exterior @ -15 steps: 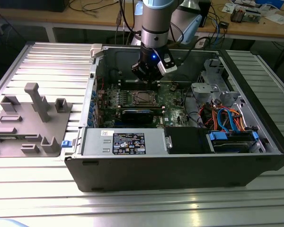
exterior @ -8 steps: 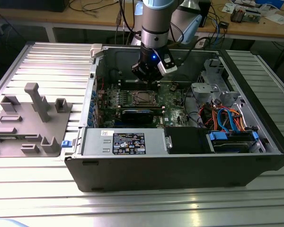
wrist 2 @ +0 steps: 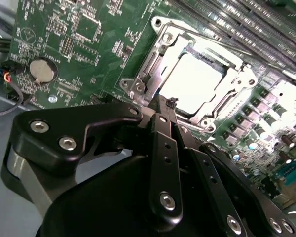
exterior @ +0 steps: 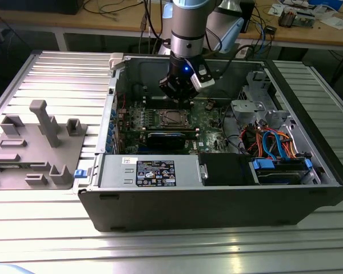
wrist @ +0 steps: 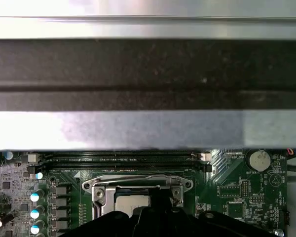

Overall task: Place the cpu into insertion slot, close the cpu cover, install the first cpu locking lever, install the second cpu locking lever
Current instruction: 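Install the second cpu locking lever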

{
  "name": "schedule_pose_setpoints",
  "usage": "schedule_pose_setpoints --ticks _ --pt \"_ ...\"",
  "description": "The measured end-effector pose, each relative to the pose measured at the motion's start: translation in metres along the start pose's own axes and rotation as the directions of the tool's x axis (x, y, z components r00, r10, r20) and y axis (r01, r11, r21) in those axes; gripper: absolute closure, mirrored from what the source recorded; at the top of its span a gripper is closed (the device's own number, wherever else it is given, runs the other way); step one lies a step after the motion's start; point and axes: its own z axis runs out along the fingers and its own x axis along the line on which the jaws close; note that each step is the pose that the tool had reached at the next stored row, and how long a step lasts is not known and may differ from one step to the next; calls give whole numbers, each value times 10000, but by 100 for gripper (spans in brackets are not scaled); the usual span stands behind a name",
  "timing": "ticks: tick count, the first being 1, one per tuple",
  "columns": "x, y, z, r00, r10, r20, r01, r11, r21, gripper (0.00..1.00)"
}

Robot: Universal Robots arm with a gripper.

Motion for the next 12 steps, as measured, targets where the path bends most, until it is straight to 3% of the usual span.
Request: schedule_pose_setpoints --ticks 3,12 --pt "-1 0 -50 10000 0 0 0 10000 15 89" --pt "-1 -39 -51 10000 0 1 0 10000 16 89"
